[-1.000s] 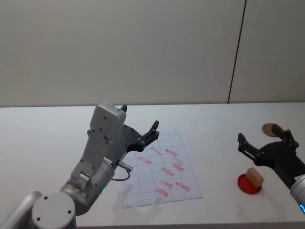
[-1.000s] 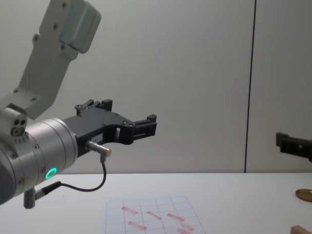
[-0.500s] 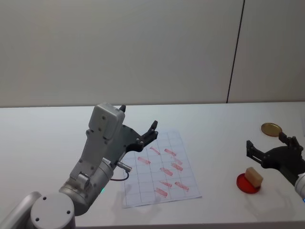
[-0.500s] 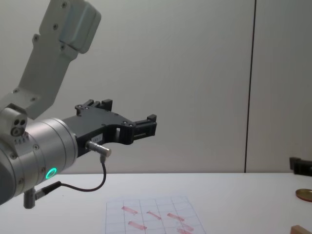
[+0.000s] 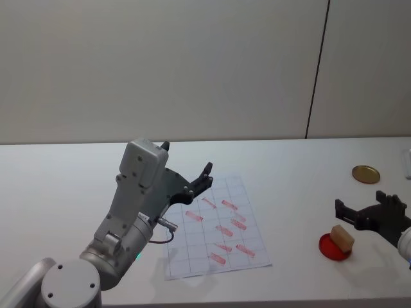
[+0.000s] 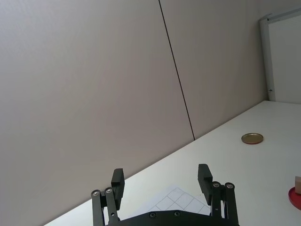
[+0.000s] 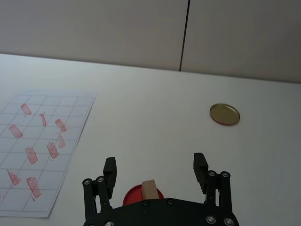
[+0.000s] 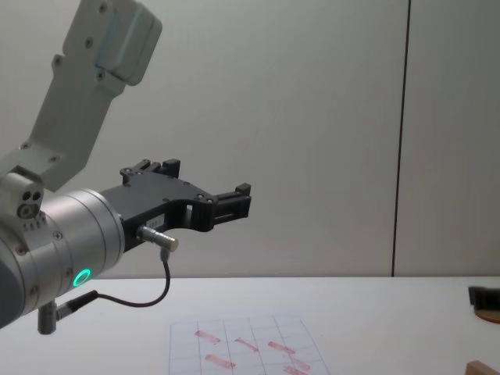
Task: Use the one hand to pick up the stamp and affix it onto the A4 paper.
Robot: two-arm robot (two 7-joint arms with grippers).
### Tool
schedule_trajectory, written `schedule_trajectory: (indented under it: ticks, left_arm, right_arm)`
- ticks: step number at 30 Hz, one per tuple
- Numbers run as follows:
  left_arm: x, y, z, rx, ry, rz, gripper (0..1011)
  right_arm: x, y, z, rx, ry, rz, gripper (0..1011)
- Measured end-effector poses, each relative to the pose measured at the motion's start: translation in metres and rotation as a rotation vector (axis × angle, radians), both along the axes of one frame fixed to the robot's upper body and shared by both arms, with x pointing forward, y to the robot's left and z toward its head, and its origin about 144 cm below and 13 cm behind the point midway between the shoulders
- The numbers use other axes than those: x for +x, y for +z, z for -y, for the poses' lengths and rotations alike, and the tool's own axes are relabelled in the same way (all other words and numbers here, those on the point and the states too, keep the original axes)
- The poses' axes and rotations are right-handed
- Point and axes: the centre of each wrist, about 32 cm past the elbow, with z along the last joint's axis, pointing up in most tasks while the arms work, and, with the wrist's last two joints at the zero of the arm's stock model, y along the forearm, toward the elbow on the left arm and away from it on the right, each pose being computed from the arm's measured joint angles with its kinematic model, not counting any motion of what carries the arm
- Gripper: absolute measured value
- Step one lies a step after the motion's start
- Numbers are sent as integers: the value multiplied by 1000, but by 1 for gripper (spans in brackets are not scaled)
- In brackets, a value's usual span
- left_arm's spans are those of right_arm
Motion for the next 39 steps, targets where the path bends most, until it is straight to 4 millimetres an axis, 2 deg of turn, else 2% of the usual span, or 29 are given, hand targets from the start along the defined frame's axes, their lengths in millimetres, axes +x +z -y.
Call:
schedule_trajectory:
  ticks: [15,32,35,39]
  left_arm:
    - [0,0,0,0,0,0,993]
    - [0,0,0,0,0,0,993]
    - [0,0,0,0,0,0,993]
    - [0,0,0,0,0,0,993]
  right_arm:
    - [20,-17,6,45,17,-144,1003]
    - [38,-35,4,28,41,-214,1001]
    - [40,-37,4,24,44,-219,962]
    - [43,-40,2,11,50,-230,861]
